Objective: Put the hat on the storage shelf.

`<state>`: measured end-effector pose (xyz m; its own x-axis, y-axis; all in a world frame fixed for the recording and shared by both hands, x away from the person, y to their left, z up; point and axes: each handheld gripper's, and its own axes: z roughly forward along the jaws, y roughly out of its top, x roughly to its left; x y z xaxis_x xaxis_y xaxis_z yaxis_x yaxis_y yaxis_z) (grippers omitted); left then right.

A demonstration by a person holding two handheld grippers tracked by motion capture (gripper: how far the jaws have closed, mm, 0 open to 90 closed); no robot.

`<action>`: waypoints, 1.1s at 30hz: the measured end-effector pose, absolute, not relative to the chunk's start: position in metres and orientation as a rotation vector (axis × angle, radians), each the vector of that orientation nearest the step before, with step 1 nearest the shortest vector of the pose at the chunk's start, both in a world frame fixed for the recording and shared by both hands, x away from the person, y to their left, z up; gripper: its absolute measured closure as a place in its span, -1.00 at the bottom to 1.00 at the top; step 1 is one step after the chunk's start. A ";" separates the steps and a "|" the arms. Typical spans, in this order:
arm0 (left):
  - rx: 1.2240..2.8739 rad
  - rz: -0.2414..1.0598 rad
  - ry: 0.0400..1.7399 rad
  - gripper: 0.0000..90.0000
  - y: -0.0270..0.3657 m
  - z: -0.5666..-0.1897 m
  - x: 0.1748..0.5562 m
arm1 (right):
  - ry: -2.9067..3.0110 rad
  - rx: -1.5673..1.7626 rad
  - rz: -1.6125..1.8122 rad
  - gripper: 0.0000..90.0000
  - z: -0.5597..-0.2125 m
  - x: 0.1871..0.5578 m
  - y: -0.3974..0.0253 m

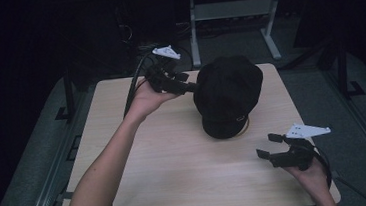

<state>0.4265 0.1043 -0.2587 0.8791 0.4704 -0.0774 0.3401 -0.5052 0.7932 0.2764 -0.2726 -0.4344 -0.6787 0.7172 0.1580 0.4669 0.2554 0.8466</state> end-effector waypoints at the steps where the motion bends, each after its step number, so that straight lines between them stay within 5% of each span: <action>1: 2.146 0.184 0.589 -0.10 0.109 -0.261 0.425 | 2.273 1.098 1.390 -0.53 -0.435 0.277 -0.272; 33: 2.080 0.186 0.643 -0.18 0.184 -0.297 0.375 | 2.289 1.074 1.366 -0.55 -0.433 0.278 -0.253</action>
<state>0.3754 0.1842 -0.2965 0.8522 0.5110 -0.1127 0.3720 -0.4402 0.8172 0.2777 -0.2531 -0.4335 -0.6903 0.7102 0.1384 0.4590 0.2820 0.8425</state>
